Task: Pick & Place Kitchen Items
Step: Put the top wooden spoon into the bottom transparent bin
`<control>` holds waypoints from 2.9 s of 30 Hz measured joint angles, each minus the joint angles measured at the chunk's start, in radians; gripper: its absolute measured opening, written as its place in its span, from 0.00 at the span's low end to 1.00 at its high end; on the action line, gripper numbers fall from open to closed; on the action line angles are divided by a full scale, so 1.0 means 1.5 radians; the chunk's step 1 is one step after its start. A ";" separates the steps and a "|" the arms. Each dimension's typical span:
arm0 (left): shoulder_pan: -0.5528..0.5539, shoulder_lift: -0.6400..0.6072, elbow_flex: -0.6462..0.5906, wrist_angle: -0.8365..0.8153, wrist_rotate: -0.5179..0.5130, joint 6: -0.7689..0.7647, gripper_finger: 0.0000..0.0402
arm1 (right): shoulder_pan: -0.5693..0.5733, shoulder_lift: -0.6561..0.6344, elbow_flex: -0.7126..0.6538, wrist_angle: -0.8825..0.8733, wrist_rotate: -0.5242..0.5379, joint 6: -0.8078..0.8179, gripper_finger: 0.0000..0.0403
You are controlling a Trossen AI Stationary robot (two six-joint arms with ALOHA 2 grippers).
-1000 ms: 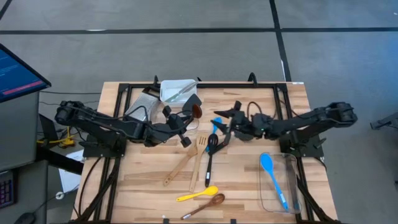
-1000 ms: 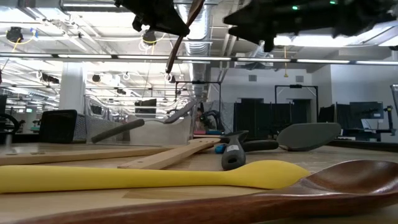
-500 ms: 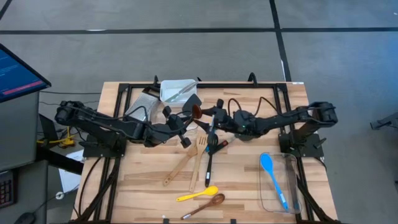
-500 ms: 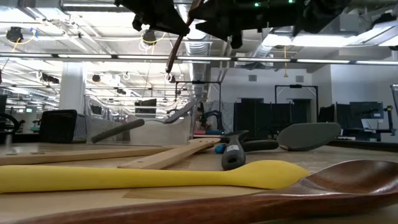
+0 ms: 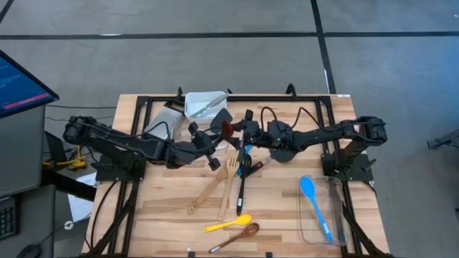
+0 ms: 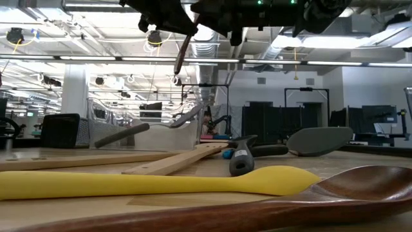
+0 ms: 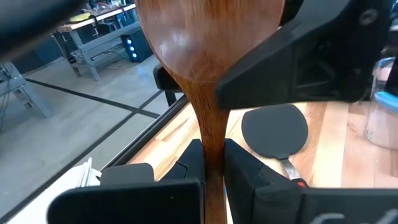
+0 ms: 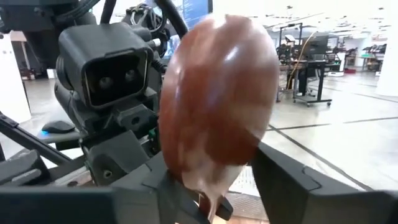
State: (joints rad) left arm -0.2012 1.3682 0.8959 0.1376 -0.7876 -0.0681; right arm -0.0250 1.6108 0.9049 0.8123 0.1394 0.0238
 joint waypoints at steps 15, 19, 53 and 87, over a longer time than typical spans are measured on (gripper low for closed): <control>0.000 0.000 0.000 0.002 0.011 0.005 0.03 | 0.001 0.000 0.001 -0.001 -0.007 0.005 0.09; 0.000 0.001 0.000 0.002 0.011 0.004 0.05 | 0.004 0.000 0.001 -0.003 0.009 0.004 0.09; -0.021 -0.094 0.000 -0.165 -0.030 -0.064 0.35 | 0.005 -0.433 0.002 -0.667 0.220 0.100 0.09; 0.013 -0.095 -0.126 -0.161 -0.033 -0.175 0.34 | 0.358 -0.430 0.203 -1.507 0.359 0.941 0.09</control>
State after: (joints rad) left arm -0.1818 1.2259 0.7063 -0.1046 -0.8371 -0.3305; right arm 0.5127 0.9663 1.2092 -1.4486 0.6774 1.4354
